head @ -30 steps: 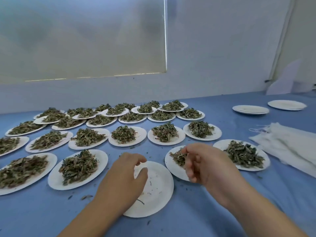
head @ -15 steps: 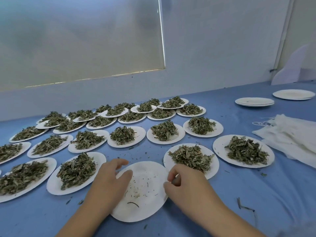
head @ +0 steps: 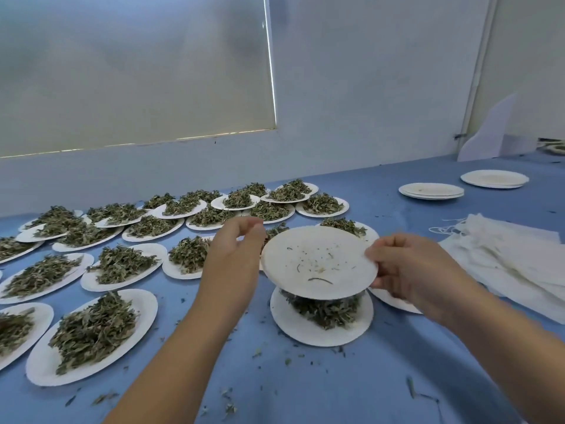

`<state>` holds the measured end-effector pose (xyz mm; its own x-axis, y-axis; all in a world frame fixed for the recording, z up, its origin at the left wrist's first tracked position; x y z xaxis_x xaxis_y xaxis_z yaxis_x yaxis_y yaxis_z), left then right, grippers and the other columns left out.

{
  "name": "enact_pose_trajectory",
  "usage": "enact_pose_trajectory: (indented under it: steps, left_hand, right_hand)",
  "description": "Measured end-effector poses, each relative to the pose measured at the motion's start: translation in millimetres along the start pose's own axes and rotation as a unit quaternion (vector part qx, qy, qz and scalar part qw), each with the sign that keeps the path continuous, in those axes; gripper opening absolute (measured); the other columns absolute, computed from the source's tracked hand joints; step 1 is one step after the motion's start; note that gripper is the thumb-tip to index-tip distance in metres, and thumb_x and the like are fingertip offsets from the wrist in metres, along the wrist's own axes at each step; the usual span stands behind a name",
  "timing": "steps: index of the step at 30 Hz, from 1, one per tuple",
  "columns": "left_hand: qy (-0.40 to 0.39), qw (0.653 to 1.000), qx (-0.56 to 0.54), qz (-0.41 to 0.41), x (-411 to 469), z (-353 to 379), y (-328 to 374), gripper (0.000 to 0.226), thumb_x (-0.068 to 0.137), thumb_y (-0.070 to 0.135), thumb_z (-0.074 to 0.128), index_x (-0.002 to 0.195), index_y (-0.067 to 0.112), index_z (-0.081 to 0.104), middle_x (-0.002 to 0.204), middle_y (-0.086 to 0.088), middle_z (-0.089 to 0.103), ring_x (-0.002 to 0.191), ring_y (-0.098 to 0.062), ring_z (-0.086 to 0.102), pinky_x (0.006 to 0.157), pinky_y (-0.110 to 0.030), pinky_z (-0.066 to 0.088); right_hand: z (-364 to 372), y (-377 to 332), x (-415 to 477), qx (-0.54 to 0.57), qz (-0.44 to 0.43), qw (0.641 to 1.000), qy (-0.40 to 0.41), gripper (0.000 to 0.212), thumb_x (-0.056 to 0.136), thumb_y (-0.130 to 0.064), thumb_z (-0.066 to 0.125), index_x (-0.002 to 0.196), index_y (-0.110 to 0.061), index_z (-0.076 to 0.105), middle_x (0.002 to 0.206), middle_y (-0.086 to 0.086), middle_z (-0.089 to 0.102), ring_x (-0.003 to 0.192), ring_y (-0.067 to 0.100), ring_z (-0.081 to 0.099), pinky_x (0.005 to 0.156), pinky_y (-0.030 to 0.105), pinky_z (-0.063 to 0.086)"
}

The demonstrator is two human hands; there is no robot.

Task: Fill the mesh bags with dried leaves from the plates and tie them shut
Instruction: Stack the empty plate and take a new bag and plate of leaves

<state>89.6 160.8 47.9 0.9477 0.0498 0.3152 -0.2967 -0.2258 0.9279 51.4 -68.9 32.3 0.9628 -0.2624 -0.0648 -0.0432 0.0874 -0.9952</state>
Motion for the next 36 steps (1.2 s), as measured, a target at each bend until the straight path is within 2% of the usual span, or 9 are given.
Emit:
enact_pose_trajectory:
  steps: [7,13,17,20,24,26,29,32,36]
  left_hand:
    - [-0.020,0.989,0.122,0.077,20.0,15.8,-42.0,0.014,0.096,0.032,0.048,0.092,0.042,0.057,0.101,0.016,0.053,0.084,0.005,0.051,0.068,-0.019,0.037]
    - [-0.078,0.977,0.180,0.084,27.0,14.4,-64.2,0.013,0.095,0.033,0.050,0.090,0.043,0.057,0.101,0.019,0.053,0.089,0.011,0.049,0.066,-0.007,0.038]
    - [-0.118,0.968,0.204,0.088,31.4,19.7,-69.0,0.010,0.095,0.035,0.048,0.093,0.041,0.056,0.102,0.020,0.050,0.089,0.014,0.048,0.071,0.002,0.033]
    - [-0.117,0.969,0.201,0.086,33.5,19.5,-70.0,0.010,0.093,0.037,0.048,0.092,0.042,0.055,0.102,0.022,0.049,0.087,0.012,0.049,0.070,0.002,0.033]
    - [-0.128,0.968,0.196,0.091,30.8,20.4,-69.9,0.009,0.094,0.035,0.049,0.095,0.042,0.055,0.104,0.020,0.049,0.087,0.014,0.050,0.070,0.003,0.033]
    - [-0.132,0.968,0.194,0.086,28.8,19.8,-70.9,0.010,0.095,0.034,0.049,0.095,0.042,0.056,0.106,0.020,0.049,0.086,0.016,0.049,0.068,0.003,0.033]
    - [-0.122,0.971,0.192,0.076,26.2,15.8,-71.6,0.011,0.096,0.032,0.049,0.095,0.040,0.057,0.105,0.019,0.050,0.084,0.013,0.051,0.066,0.002,0.035]
    - [-0.104,0.974,0.188,0.066,25.6,12.8,-72.2,0.011,0.096,0.032,0.050,0.095,0.039,0.058,0.102,0.016,0.052,0.078,0.006,0.052,0.063,-0.009,0.039]
    - [-0.111,0.972,0.201,0.055,23.6,14.9,-75.1,0.011,0.096,0.033,0.049,0.097,0.038,0.059,0.102,0.018,0.052,0.075,0.006,0.052,0.066,-0.017,0.038]
  right_hand:
    - [-75.7,-37.9,87.2,0.041,-0.030,0.993,0.108,0.017,0.091,0.005,0.054,0.077,-0.003,0.052,0.043,0.002,0.056,0.036,0.007,0.054,0.046,0.021,0.054]
    - [-119.0,-24.2,158.4,0.088,-0.010,0.970,0.224,0.006,0.089,0.010,0.053,0.086,0.005,0.055,0.073,0.015,0.057,0.040,0.014,0.060,0.042,0.021,0.051]
    - [-132.7,-2.7,190.7,0.087,0.034,0.968,0.234,0.028,0.095,0.006,0.046,0.123,0.007,0.049,0.120,0.018,0.060,0.071,0.026,0.069,0.061,0.028,0.058]
    - [-129.4,7.7,199.8,0.038,0.066,0.974,0.212,0.038,0.098,0.001,0.041,0.136,0.009,0.040,0.140,0.023,0.046,0.098,0.032,0.065,0.055,0.022,0.054]
    - [-130.4,3.8,199.2,-0.107,0.043,0.969,0.219,0.038,0.092,0.004,0.050,0.129,0.013,0.046,0.127,0.030,0.055,0.047,0.008,0.063,0.051,0.019,0.055]
    - [-134.5,-5.2,193.6,-0.255,0.034,0.936,0.239,0.034,0.090,0.001,0.053,0.122,0.012,0.054,0.108,0.027,0.063,0.055,0.014,0.068,0.062,0.026,0.057]
    - [-139.2,-23.7,179.4,-0.525,-0.029,0.803,0.281,0.030,0.086,-0.011,0.059,0.115,-0.003,0.061,0.111,0.022,0.061,0.094,0.037,0.062,0.076,0.035,0.045]
    - [-149.1,-27.7,163.1,-0.639,-0.004,0.717,0.277,0.049,0.086,-0.032,0.064,0.130,-0.014,0.049,0.131,0.020,0.041,0.114,0.042,0.046,0.083,0.043,0.040]
    - [-177.4,-18.4,142.9,-0.690,0.126,0.675,0.228,0.084,0.082,-0.066,0.055,0.147,-0.020,0.028,0.151,0.015,0.029,0.134,0.040,0.033,0.106,0.053,0.034]
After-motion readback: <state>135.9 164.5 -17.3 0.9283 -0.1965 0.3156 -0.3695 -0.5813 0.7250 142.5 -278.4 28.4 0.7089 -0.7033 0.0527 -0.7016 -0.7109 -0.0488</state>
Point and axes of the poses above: each hand's wrist, its own x-axis towards the middle knuckle, its own z-axis out of the palm, y = z × x, the point moved 2 cm from there along x, towards the middle knuckle
